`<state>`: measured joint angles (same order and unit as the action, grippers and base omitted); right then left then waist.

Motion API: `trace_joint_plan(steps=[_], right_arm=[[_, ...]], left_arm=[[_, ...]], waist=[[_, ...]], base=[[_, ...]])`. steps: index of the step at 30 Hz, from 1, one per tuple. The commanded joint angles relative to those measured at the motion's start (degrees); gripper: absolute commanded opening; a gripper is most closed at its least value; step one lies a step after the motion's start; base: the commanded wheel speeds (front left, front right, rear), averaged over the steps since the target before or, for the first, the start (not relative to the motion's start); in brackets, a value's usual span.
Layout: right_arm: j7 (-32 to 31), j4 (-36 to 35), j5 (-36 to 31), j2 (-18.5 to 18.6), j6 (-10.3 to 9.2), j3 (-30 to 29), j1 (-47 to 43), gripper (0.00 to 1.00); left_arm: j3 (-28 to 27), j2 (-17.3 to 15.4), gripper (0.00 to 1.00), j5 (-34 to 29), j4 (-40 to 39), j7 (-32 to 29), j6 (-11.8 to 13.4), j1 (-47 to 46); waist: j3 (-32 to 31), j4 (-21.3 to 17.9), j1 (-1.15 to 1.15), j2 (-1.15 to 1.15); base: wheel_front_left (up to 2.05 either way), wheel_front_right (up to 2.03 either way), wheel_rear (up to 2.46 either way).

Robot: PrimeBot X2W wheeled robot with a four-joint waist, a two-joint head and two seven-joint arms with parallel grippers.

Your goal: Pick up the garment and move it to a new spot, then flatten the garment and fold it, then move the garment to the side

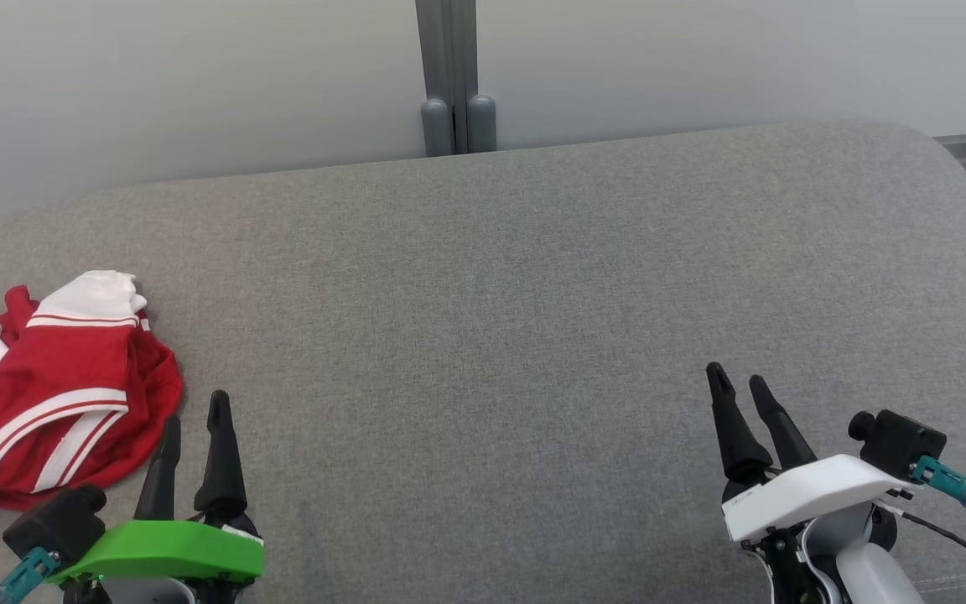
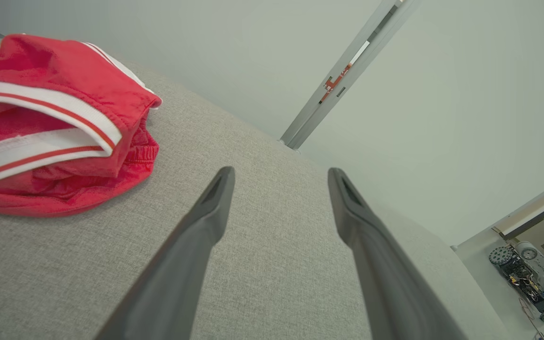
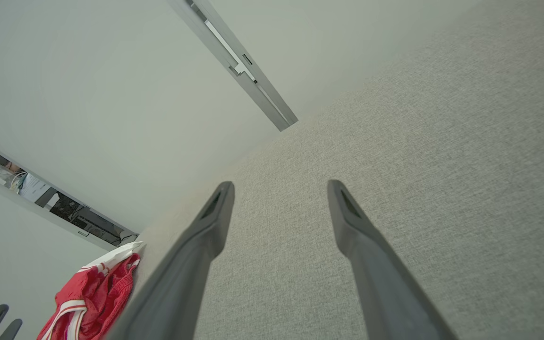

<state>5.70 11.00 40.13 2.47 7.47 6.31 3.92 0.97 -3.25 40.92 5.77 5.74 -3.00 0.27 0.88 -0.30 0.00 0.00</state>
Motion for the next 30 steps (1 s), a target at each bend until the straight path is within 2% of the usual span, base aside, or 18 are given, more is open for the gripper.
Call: trace_joint_plan(steps=[1, 26, 30], right_arm=[[0.73, -0.85, -2.05, 0.29, 0.02, 0.37, 0.71, 1.0], [4.43, -0.03, -16.95, 0.4, 0.03, 3.6, -0.38, 1.0], [4.97, -0.11, -19.49, 0.41, 0.02, 3.9, -0.5, 1.0]], left_arm=[[-0.16, -0.42, 1.0, -2.2, -0.7, 0.63, -0.21, -0.2], [-1.11, 0.37, 1.0, -16.92, -2.53, 4.39, -1.65, 2.44], [-0.54, 0.38, 1.0, -18.69, -2.6, 4.95, -2.59, 2.83]], waist=[[0.0, 0.0, 0.0, 0.0], [-0.74, -0.26, 0.0, 0.0], [-0.84, -0.27, 0.0, 0.0]], base=[[0.0, 0.0, 0.0], [0.0, 0.0, 0.0], [0.0, 0.0, 0.0]])
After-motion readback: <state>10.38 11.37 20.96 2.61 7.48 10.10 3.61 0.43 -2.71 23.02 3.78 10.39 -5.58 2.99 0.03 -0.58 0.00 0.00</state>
